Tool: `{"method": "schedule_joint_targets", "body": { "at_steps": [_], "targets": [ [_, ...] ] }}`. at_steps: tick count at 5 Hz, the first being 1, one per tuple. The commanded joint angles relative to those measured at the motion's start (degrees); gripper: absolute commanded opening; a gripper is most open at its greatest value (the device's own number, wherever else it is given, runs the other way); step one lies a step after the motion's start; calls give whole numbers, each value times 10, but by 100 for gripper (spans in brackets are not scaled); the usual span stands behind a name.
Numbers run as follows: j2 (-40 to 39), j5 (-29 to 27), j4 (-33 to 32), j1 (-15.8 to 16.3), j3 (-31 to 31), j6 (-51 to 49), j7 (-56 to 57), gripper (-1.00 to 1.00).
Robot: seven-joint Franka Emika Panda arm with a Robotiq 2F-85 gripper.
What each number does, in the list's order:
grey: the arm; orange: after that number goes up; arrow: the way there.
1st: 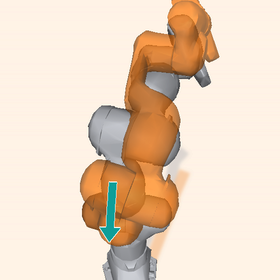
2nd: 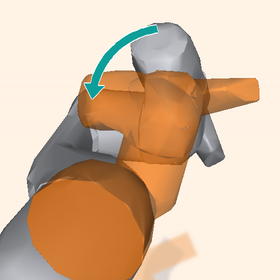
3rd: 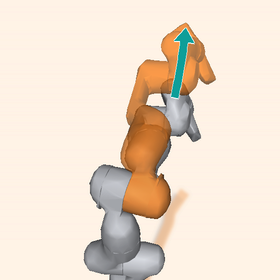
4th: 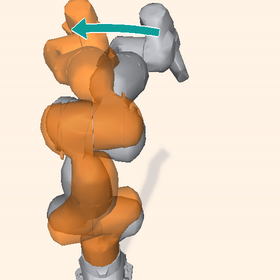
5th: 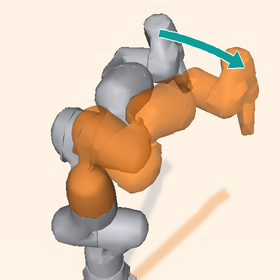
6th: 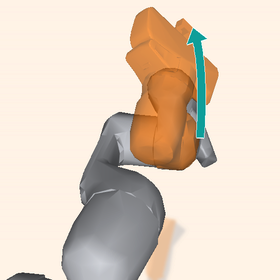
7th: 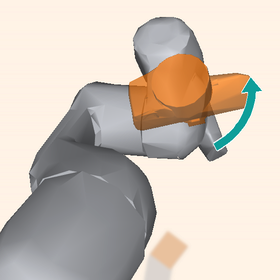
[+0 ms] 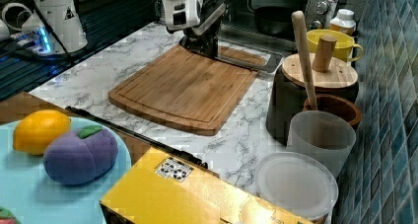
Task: Close the oven.
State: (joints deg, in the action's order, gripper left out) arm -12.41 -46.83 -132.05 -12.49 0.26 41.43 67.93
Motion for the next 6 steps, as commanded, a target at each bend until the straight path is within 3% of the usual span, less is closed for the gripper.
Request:
{"method": "schedule_joint_targets", "body": {
  "at_steps": [1,3,5,6],
  "targets": [
    [27,-88,31,25,-53,21,82,-100],
    [-24,-36,59,35,-93,32,20,-100],
    [-58,-32,77,50,-88,58,-18,-100],
    [-72,-54,85,38,-89,40,-12,-100]
  ]
}}
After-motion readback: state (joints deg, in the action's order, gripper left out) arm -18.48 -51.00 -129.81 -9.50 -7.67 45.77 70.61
